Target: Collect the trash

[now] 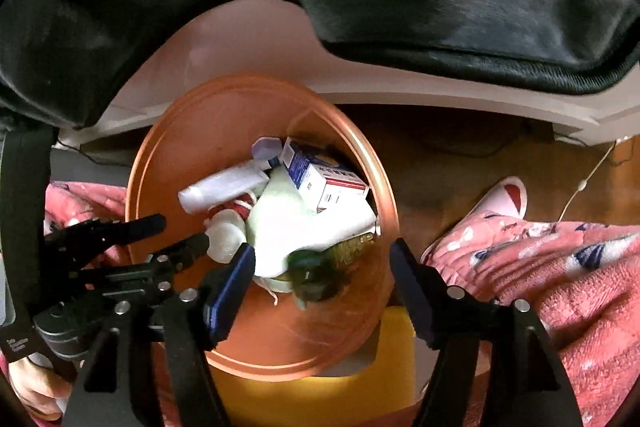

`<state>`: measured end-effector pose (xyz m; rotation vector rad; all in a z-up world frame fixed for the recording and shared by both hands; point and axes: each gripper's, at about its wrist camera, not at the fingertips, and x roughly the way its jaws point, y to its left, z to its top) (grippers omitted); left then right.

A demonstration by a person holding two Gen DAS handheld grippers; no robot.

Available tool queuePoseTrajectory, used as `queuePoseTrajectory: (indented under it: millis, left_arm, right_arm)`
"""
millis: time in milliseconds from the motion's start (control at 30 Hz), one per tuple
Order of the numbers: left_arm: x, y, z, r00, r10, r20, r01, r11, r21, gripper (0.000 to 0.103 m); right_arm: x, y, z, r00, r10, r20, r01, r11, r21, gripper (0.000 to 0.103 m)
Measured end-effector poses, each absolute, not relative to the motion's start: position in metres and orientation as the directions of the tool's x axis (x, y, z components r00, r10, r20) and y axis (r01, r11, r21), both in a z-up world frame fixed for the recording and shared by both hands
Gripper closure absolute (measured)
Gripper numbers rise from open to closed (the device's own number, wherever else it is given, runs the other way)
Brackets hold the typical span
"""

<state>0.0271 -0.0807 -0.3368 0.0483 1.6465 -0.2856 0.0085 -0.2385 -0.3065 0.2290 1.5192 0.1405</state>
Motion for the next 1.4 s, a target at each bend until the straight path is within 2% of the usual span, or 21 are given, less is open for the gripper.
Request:
queuePoseTrajectory:
  millis: [67,333,467,600,700,900,1000,1167,1267,1400]
  left_arm:
    - [0.027,-0.079,-0.336,-0.094,-0.141,-0.986,0.197,0.968,-0.157,0.040]
    - [0.027,-0.072,-0.317,-0.003,-0.153,-0.988,0.176,0.973,-0.151,0.040]
    - [0.023,-0.062,-0.280,0.155,-0.150,-0.976,0.154,0.980,-0.126,0.040]
    - [0.014,-0.050,-0.225,0.353,-0.128,-0.927,0.133,0.987,-0.086,0.040]
    - [0.006,-0.045,-0.183,0.480,-0.096,-0.872,0.135,0.990,-0.034,0.039]
    - [-0.006,-0.034,-0.085,0.718,-0.059,-0.694,0.097,0.995,0.016,0.020]
    - [-0.008,-0.030,-0.044,0.782,-0.063,-0.620,0.091,0.996,0.013,0.015]
    - [-0.003,-0.023,0.013,0.853,-0.064,-0.519,0.061,0.998,-0.022,0.012]
    - [-0.003,-0.021,0.030,0.873,-0.068,-0.484,0.055,0.998,-0.040,0.012]
    - [-0.001,-0.020,0.041,0.886,-0.062,-0.460,0.046,0.998,-0.046,0.012]
  right_arm:
    - [0.009,-0.241,-0.307,0.052,0.238,-0.970,0.058,0.969,0.241,0.034]
    - [0.004,-0.247,-0.292,0.128,0.234,-0.964,0.070,0.967,0.244,0.030]
    - [-0.005,-0.251,-0.259,0.262,0.213,-0.941,0.060,0.970,0.237,0.025]
    - [-0.015,-0.253,-0.216,0.409,0.147,-0.901,0.040,0.983,0.179,0.023]
    - [-0.022,-0.254,-0.173,0.535,0.117,-0.837,0.018,0.989,0.150,0.017]
    - [-0.034,-0.256,-0.084,0.744,0.070,-0.664,-0.019,0.996,0.084,0.006]
    - [-0.038,-0.254,-0.040,0.812,0.071,-0.580,-0.044,0.997,0.061,0.006]
    - [-0.042,-0.254,0.019,0.890,0.062,-0.451,-0.047,0.998,0.044,0.005]
    - [-0.043,-0.254,0.039,0.914,0.056,-0.402,-0.037,0.998,0.053,0.005]
    - [-0.041,-0.253,0.053,0.922,0.059,-0.382,-0.041,0.998,0.055,0.005]
